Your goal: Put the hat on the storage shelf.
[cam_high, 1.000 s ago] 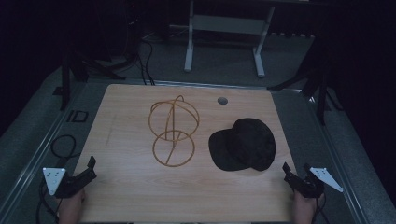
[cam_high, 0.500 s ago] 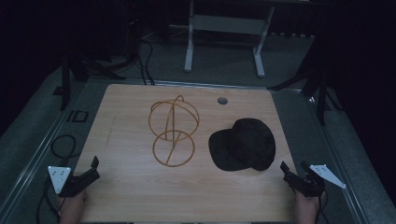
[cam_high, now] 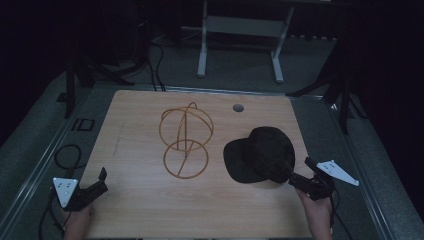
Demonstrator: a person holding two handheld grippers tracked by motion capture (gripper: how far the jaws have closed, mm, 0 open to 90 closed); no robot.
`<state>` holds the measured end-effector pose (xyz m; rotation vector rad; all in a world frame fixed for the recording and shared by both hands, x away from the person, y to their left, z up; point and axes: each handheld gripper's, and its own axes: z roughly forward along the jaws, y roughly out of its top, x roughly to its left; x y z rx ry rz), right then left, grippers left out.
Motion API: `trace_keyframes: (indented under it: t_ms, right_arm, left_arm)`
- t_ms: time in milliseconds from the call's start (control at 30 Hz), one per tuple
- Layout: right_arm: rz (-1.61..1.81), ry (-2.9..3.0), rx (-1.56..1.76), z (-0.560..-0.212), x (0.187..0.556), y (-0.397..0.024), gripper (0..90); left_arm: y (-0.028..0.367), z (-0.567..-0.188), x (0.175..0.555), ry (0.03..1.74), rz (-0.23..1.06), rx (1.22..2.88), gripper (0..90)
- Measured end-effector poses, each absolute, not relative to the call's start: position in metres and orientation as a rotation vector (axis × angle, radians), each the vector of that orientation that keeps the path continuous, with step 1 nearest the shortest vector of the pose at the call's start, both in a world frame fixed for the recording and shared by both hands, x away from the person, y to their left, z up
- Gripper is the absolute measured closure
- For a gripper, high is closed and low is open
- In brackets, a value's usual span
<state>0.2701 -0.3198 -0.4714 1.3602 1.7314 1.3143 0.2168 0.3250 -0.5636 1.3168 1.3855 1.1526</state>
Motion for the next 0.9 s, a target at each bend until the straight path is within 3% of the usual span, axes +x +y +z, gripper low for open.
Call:
trace_keyframes:
  t_ms: [500,900]
  right_arm:
    - [1.201,1.837,1.349,-0.484,0.31,-0.268,15.6]
    - [1.1,2.0,1.323,-0.499,0.316,-0.257,52.5]
  left_arm:
    - [0.324,-0.564,0.216,1.38,1.153,1.322,1.7]
    - [0.324,-0.564,0.216,1.377,1.147,1.324,1.8]
